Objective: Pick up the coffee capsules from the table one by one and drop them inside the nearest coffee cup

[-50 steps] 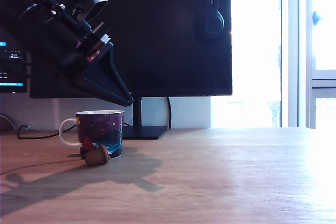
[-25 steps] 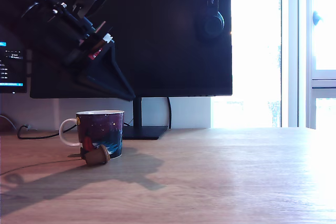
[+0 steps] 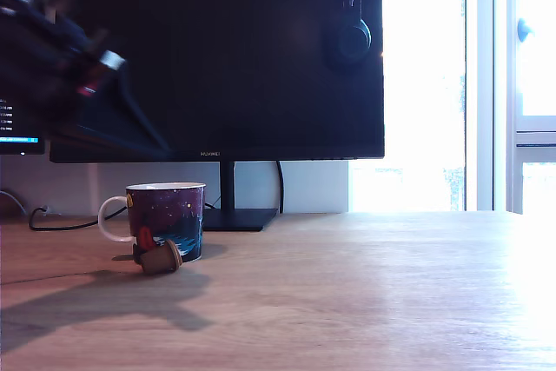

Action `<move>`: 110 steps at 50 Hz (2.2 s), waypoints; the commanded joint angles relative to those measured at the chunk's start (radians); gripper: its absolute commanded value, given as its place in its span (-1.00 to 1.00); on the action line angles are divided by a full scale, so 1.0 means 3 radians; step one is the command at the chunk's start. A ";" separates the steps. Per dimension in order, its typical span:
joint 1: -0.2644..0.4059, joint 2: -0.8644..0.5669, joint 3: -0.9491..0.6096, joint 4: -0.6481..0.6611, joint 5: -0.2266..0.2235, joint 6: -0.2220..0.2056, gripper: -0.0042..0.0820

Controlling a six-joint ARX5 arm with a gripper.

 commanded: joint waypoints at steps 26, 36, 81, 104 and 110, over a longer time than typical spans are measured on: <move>0.0249 -0.0422 -0.0669 0.0226 0.0033 -0.0139 -0.86; 0.0251 -0.0422 -0.0669 0.0220 0.0031 -0.0140 -0.83; 0.0267 0.0437 -0.0958 0.1615 0.0031 -0.0024 0.50; 0.0270 0.1456 -0.0955 0.2759 0.0031 -0.0028 0.50; 0.0270 0.1638 -0.0916 0.2871 0.0029 -0.0028 0.50</move>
